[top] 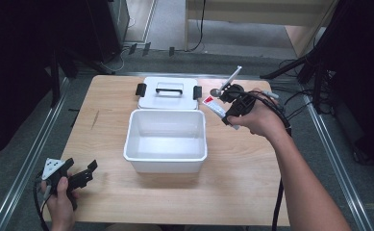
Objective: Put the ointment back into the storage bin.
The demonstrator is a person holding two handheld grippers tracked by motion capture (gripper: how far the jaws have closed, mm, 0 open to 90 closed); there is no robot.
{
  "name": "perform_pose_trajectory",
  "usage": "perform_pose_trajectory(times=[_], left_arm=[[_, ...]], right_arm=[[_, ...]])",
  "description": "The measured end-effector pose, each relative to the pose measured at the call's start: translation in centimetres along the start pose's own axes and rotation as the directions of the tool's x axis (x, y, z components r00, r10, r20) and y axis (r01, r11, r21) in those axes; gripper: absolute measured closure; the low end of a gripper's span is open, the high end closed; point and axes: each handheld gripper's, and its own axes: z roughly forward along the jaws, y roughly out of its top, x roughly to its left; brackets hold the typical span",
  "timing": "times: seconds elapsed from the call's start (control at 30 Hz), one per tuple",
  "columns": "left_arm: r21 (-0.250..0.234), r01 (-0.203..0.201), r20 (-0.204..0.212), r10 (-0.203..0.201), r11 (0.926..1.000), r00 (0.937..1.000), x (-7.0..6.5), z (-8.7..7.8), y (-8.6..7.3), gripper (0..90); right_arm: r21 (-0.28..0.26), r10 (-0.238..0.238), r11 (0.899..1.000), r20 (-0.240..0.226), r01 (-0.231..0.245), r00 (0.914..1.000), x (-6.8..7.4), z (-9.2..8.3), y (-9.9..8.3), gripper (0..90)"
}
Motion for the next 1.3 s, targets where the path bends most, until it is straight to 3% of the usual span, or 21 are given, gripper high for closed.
perform_pose_trajectory(times=[0.3, 0.47, 0.6, 0.63, 0.67, 0.7, 0.73, 0.77, 0.87, 0.93, 0.97, 1.0, 1.03, 1.07, 1.13, 1.3], left_arm=[[0.007, -0.005, 0.001, 0.005, 1.0000, 1.0000, 0.0, 0.0, 0.0, 7.3], [0.007, -0.003, 0.001, 0.003, 1.0000, 1.0000, 0.0, 0.0, 0.0, 7.3], [0.010, -0.003, 0.002, 0.003, 0.9999, 1.0000, 0.1, 0.0, 0.0, 7.3], [0.010, -0.003, 0.003, 0.003, 0.9999, 1.0000, 0.1, 0.0, 0.0, 7.3], [0.008, -0.002, 0.003, 0.002, 1.0000, 1.0000, 0.1, 0.0, 0.0, 7.3], [0.010, -0.001, 0.004, 0.001, 1.0000, 1.0000, 0.1, 0.0, 0.0, 7.3], [0.010, -0.001, 0.004, 0.001, 1.0000, 1.0000, 0.1, 0.0, 0.0, 7.3], [0.006, 0.002, 0.005, -0.002, 1.0000, 1.0000, 0.0, 0.0, 0.0, 7.3], [0.007, 0.003, 0.004, -0.003, 1.0000, 1.0000, 0.0, 0.0, 0.0, 7.3], [0.004, 0.002, 0.003, -0.002, 1.0000, 1.0000, 0.0, 0.0, 0.0, 7.2], [0.004, 0.002, 0.003, -0.002, 1.0000, 1.0000, 0.0, 0.0, 0.0, 7.3], [0.004, 0.002, 0.003, -0.002, 1.0000, 1.0000, 0.0, 0.0, 0.0, 7.3], [0.004, 0.003, 0.003, -0.003, 1.0000, 1.0000, 0.0, 0.0, 0.0, 7.3], [0.004, 0.003, 0.003, -0.003, 1.0000, 1.0000, 0.0, 0.0, 0.0, 7.3], [0.005, 0.003, 0.004, -0.003, 1.0000, 1.0000, 0.0, 0.0, 0.0, 7.3], [0.005, 0.003, 0.005, -0.003, 1.0000, 1.0000, 0.0, 0.0, 0.0, 7.3]], right_arm=[[-0.027, -0.074, 0.997, -0.026, 0.074, 0.9969, 2.3, -0.8, 1.9, 72.5], [-0.041, -0.128, 0.991, -0.059, 0.126, 0.9900, 3.6, -0.9, 2.8, 72.5], [-0.056, -0.183, 0.982, -0.085, 0.178, 0.9795, 4.5, -0.8, 3.3, 72.4], [-0.070, -0.219, 0.975, -0.103, 0.213, 0.9702, 5.0, -0.6, 3.5, 72.4], [-0.070, -0.219, 0.975, -0.103, 0.213, 0.9702, 5.0, -0.6, 3.5, 72.4], [-0.079, -0.253, 0.966, -0.126, 0.245, 0.9592, 5.4, -0.4, 3.7, 72.4], [-0.079, -0.253, 0.966, -0.126, 0.245, 0.9592, 5.4, -0.4, 3.7, 72.4], [-0.083, -0.270, 0.962, -0.133, 0.261, 0.9537, 5.5, -0.3, 3.7, 72.4], [-0.095, -0.344, 0.938, -0.157, 0.333, 0.9258, 6.3, 0.2, 3.9, 72.3], [-0.112, -0.411, 0.911, -0.166, 0.396, 0.8966, 6.9, 0.7, 4.0, 72.4], [-0.112, -0.411, 0.911, -0.166, 0.396, 0.8966, 6.9, 0.7, 4.0, 72.4], [-0.113, -0.423, 0.906, -0.167, 0.409, 0.8906, 7.0, 0.8, 4.0, 72.3], [-0.117, -0.463, 0.886, -0.168, 0.448, 0.8704, 7.4, 1.1, 4.0, 72.3], [-0.117, -0.463, 0.886, -0.168, 0.448, 0.8704, 7.4, 1.1, 4.0, 72.3], [-0.116, -0.491, 0.871, -0.171, 0.477, 0.8544, 7.7, 1.5, 4.0, 72.4], [-0.118, -0.520, 0.854, -0.186, 0.507, 0.8333, 8.3, 2.2, 4.2, 72.4]])
